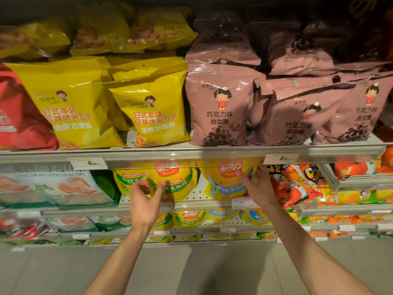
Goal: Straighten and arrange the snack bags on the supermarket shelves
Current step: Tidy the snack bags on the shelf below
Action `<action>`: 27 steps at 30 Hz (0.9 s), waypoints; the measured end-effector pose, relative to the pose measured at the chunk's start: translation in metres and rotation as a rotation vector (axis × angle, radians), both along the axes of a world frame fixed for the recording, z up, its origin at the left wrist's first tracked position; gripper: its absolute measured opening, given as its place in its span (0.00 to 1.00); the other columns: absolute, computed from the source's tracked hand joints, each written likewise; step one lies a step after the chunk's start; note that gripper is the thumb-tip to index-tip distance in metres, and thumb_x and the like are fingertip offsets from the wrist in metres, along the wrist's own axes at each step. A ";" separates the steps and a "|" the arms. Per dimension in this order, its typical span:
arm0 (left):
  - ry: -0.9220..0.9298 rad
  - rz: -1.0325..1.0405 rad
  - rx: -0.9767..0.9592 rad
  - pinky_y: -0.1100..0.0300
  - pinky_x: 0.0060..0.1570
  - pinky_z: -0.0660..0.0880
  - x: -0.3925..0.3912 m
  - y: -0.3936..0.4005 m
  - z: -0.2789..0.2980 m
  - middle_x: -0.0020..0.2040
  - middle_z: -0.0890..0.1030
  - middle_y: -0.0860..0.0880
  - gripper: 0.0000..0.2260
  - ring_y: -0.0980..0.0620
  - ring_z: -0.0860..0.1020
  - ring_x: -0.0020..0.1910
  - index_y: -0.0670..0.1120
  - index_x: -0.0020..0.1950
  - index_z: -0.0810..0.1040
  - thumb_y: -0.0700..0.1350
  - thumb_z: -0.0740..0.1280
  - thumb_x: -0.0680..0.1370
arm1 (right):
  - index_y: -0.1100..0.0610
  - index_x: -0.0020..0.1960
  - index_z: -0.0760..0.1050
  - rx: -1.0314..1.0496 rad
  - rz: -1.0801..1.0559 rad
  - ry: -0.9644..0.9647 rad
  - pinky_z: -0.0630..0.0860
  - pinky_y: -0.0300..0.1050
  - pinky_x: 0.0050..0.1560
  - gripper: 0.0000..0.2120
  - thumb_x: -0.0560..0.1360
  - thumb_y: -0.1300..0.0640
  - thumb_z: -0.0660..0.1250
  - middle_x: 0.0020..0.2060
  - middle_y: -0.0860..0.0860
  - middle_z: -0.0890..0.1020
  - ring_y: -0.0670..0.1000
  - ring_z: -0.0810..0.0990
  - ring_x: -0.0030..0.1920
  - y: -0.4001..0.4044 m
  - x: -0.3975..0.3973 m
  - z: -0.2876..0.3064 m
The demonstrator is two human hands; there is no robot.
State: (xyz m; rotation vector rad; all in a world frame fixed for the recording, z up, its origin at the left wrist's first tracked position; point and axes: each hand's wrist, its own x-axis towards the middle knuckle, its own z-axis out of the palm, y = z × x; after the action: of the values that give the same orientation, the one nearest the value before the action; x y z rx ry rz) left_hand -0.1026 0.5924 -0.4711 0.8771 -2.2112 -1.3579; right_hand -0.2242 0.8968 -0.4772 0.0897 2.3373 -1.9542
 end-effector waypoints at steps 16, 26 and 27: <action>0.065 -0.037 -0.019 0.56 0.54 0.71 -0.031 -0.030 -0.002 0.57 0.77 0.53 0.37 0.52 0.76 0.56 0.52 0.67 0.69 0.67 0.78 0.65 | 0.67 0.63 0.76 0.075 0.051 0.130 0.80 0.52 0.62 0.16 0.80 0.59 0.70 0.57 0.60 0.84 0.54 0.83 0.60 0.009 -0.010 0.000; 0.058 -0.053 -0.010 0.55 0.57 0.72 -0.038 -0.027 -0.005 0.59 0.78 0.52 0.37 0.51 0.77 0.58 0.53 0.69 0.66 0.65 0.78 0.67 | 0.55 0.50 0.81 -0.036 0.143 0.054 0.81 0.33 0.39 0.03 0.81 0.60 0.68 0.47 0.44 0.88 0.42 0.87 0.46 0.024 -0.011 0.005; 0.056 -0.057 -0.011 0.55 0.55 0.72 -0.039 -0.025 -0.005 0.58 0.79 0.52 0.35 0.50 0.77 0.56 0.54 0.67 0.66 0.64 0.78 0.68 | 0.55 0.50 0.80 -0.066 0.141 0.035 0.81 0.33 0.40 0.03 0.81 0.61 0.68 0.47 0.44 0.88 0.42 0.87 0.47 0.026 -0.011 0.005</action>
State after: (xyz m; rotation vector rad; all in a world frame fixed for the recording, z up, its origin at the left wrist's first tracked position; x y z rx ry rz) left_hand -0.1417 0.5672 -0.4760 0.7687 -2.2143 -1.3780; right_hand -0.2351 0.9229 -0.4718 -0.1120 2.2309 -1.9774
